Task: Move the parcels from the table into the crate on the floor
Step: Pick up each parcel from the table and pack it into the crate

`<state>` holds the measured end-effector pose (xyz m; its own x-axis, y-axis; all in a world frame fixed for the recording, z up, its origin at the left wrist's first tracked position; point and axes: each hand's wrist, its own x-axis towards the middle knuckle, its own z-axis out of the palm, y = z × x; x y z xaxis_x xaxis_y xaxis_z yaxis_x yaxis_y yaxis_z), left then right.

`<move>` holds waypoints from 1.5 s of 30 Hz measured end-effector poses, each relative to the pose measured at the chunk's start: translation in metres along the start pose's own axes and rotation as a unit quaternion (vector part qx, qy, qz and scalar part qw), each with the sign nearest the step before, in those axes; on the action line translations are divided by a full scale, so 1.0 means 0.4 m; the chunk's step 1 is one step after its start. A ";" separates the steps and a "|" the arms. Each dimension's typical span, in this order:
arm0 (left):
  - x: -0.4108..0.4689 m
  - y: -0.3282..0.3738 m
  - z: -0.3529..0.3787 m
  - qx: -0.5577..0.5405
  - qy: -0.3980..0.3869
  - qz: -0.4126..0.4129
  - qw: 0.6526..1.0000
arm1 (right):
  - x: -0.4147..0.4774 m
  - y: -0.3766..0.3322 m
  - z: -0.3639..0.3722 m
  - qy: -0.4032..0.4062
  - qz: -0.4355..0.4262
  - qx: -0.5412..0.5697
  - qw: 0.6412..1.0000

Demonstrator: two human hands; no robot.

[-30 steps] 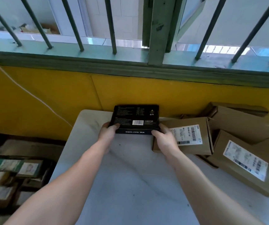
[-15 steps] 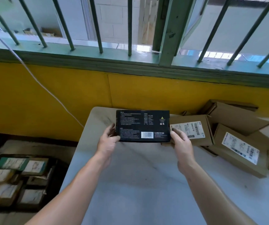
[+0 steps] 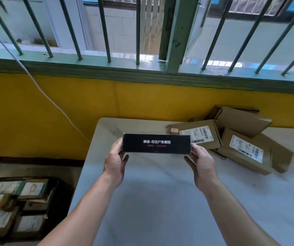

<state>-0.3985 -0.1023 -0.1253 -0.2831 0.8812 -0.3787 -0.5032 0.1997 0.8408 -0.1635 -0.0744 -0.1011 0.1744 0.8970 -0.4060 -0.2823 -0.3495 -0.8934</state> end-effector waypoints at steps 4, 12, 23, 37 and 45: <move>-0.040 0.007 -0.010 -0.037 -0.051 0.004 0.998 | -0.034 0.006 -0.024 -0.007 -0.029 0.054 0.998; -0.139 0.013 0.012 -0.065 -0.073 0.045 0.994 | -0.104 -0.033 -0.072 -0.042 -0.057 0.117 0.991; -0.351 -0.015 0.106 -0.141 -0.069 0.148 0.976 | -0.209 -0.119 -0.209 -0.157 -0.117 0.158 0.968; -0.630 0.042 0.101 -0.125 -0.075 0.342 0.928 | -0.356 -0.180 -0.235 -0.313 -0.213 0.232 0.896; -0.678 0.083 -0.040 -0.121 -0.017 0.364 0.923 | -0.410 -0.131 -0.091 -0.364 -0.181 0.215 0.888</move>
<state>-0.3513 -0.3414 -0.0009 -0.5944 0.7581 0.2682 -0.3582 -0.5482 0.7558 -0.1427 -0.2130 0.0054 -0.2841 0.9219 0.2635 -0.6933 -0.0077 -0.7206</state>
